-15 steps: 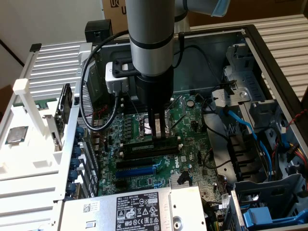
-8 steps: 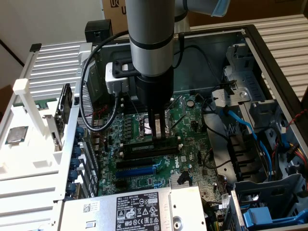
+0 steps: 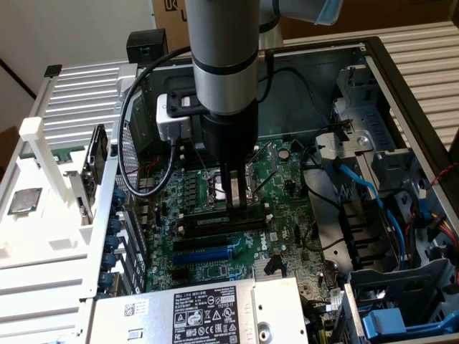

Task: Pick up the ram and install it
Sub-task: 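Insert the ram into the slot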

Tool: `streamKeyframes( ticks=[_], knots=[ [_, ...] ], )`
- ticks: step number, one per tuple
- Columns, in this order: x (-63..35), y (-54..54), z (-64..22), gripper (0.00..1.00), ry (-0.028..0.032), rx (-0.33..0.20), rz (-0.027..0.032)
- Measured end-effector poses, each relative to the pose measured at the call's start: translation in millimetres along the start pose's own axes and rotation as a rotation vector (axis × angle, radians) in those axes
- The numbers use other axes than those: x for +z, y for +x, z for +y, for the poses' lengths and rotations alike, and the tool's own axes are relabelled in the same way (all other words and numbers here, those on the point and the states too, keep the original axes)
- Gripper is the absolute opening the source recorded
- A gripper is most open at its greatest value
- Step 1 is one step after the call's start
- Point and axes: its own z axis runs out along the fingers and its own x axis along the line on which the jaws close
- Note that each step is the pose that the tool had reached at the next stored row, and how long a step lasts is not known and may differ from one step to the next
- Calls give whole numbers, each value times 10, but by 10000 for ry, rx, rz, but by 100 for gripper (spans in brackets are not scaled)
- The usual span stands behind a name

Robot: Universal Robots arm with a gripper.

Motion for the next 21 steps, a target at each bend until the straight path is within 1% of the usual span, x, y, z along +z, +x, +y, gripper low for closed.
streamKeyframes(
  ticks=[4,10,21],
  knots=[
    [5,0,2,12,21,0,0],
    [12,0,9,12,37,0,-1],
    [26,0,12,12,45,-1,-1]
  ],
)
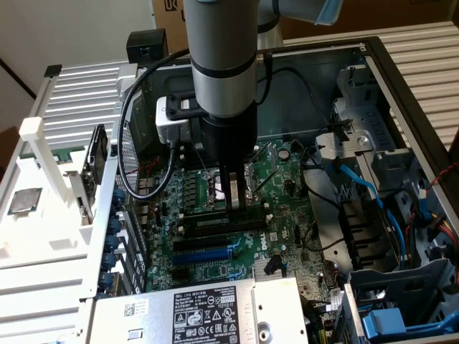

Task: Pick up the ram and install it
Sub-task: 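Insert the ram into the slot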

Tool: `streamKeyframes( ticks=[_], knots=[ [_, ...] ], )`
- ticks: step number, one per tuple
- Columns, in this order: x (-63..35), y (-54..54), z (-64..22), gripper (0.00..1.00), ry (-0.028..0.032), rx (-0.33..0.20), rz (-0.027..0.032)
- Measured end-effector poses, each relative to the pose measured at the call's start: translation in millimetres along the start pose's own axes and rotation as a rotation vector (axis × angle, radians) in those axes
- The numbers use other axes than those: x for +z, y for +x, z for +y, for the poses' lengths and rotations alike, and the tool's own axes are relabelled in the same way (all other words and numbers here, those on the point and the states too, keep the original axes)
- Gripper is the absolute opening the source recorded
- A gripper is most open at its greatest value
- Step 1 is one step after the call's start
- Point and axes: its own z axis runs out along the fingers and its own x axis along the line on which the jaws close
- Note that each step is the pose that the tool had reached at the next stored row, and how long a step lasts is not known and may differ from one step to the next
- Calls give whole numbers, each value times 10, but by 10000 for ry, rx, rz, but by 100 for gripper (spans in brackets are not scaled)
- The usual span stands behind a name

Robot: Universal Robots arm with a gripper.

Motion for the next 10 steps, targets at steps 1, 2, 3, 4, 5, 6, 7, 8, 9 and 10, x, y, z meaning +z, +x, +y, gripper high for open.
streamKeyframes(
  ticks=[1,2,3,4,5,6,7,8,9,10],
  knots=[
    [0,0,0,12,0,0,-1],
    [0,0,0,12,0,0,0],
    [0,0,10,14,1,0,0],
    [0,0,11,14,1,-1,0],
    [0,0,11,14,1,-1,0],
    [0,0,12,20,1,-1,0],
    [0,0,13,20,1,0,0],
    [0,0,15,20,1,1,0],
    [0,0,18,20,2,0,0],
    [-3,0,27,20,2,1,0]
  ],
)
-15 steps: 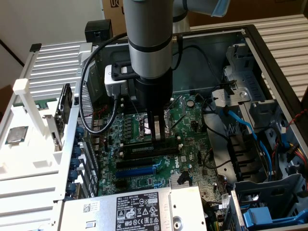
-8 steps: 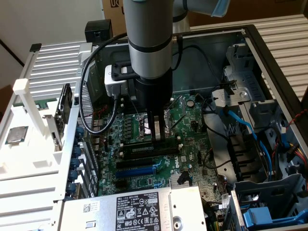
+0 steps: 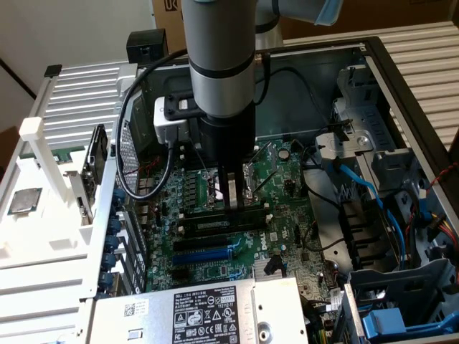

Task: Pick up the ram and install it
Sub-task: 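Insert the ram into the slot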

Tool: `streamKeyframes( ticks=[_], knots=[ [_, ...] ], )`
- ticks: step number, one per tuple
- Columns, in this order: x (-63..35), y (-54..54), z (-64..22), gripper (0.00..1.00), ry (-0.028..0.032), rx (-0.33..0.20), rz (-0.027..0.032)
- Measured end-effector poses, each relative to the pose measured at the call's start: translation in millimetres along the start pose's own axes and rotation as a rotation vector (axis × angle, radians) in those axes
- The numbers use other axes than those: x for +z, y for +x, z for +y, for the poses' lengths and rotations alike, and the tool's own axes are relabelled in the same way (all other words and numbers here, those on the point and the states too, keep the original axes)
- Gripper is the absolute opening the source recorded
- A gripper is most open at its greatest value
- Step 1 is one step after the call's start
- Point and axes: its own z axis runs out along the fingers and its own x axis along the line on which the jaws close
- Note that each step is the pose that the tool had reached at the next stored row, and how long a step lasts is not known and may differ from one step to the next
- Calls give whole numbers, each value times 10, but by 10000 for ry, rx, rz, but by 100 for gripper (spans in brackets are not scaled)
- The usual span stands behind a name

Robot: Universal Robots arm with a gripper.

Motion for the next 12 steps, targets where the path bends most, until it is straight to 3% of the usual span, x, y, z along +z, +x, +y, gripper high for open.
streamKeyframes(
  ticks=[12],
  knots=[
    [-122,-4,12,20,2,0,-2]
  ],
)
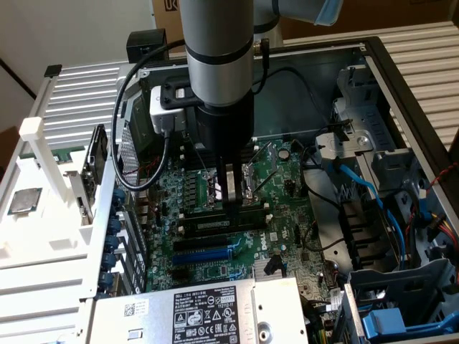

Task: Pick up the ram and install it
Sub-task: 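Insert the ram into the slot, then press down the ram until it locks into place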

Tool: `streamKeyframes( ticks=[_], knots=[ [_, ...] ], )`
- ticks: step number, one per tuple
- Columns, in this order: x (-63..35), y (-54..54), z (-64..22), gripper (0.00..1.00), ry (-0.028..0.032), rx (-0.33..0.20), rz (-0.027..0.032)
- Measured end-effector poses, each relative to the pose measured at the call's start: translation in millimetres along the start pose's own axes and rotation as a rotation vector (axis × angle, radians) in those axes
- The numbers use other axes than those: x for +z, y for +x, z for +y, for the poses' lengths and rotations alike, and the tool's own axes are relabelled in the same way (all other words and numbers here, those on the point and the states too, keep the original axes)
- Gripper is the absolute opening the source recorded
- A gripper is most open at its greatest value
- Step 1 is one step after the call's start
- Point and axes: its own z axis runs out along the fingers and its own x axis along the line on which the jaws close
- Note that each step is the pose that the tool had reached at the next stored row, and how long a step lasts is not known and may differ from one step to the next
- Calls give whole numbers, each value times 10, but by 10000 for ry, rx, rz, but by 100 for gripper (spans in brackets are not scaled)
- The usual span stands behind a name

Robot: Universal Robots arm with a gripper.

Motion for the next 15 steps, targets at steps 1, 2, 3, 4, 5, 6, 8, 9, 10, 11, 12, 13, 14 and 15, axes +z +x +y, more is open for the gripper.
streamKeyframes(
  ticks=[1,2,3,4,5,6,8,9,10,11,12,13,14,15],
  knots=[
    [-1,0,0,20,0,0,2],
    [-1,0,0,20,-1,0,1],
    [-1,0,0,20,-1,0,1],
    [-1,0,0,20,-1,0,1],
    [-1,0,0,20,-1,0,1],
    [-1,0,0,20,-1,0,2],
    [-1,0,0,20,-1,0,2],
    [-1,0,0,20,-1,0,2],
    [-1,0,0,20,0,0,1],
    [-2,3,1,20,-2,0,-2],
    [-2,3,0,20,-2,0,-3],
    [-2,3,0,18,-2,1,-3],
    [-1,3,0,11,-1,1,-4],
    [-1,2,0,11,-1,0,-4]
  ],
)
